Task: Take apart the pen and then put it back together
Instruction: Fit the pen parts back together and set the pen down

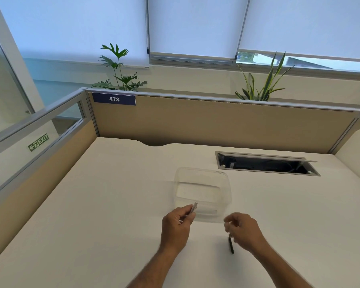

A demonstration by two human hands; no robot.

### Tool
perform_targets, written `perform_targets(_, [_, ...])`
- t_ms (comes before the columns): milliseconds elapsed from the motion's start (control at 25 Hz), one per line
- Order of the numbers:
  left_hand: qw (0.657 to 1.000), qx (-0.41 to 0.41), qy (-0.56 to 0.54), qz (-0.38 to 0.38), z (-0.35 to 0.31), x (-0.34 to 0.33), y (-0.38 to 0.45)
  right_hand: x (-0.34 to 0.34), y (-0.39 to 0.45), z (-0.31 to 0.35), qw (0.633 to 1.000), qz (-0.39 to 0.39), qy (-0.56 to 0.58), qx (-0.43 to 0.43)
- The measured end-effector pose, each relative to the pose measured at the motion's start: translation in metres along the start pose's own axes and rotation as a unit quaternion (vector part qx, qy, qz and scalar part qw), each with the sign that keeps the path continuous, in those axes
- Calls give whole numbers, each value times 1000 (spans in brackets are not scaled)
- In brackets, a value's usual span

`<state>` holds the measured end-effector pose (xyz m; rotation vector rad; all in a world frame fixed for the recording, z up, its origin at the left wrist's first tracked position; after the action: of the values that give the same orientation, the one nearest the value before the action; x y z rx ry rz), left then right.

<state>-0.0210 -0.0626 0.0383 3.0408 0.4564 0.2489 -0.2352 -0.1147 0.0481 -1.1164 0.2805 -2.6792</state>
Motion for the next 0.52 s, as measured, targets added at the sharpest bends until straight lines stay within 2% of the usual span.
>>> perform_targets(80, [1000, 4, -3, 4, 4, 0, 1, 0, -4, -17, 991, 24, -123, -47])
perform_targets(160, [1000, 6, -1, 6, 5, 0, 0, -2, -9, -30, 982, 40, -160, -90])
perform_targets(320, [1000, 9, 7, 14, 7, -1, 0, -7, -14, -42, 984, 61, -103, -132])
perform_targets(520, [1000, 10, 15, 22, 5, 0, 1, -7, -13, -43, 986, 76, -71, -132])
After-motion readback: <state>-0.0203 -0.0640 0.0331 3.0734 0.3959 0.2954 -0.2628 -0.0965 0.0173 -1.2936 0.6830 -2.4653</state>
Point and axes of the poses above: each hand's wrist, its own y-axis towards the middle knuckle, its own x-axis out of the back of the hand, z = x × y, the point moved 3 cm from there along y, towards the middle knuckle, and after that the axes turned 5 degrees about z, right-handed, at the moved point
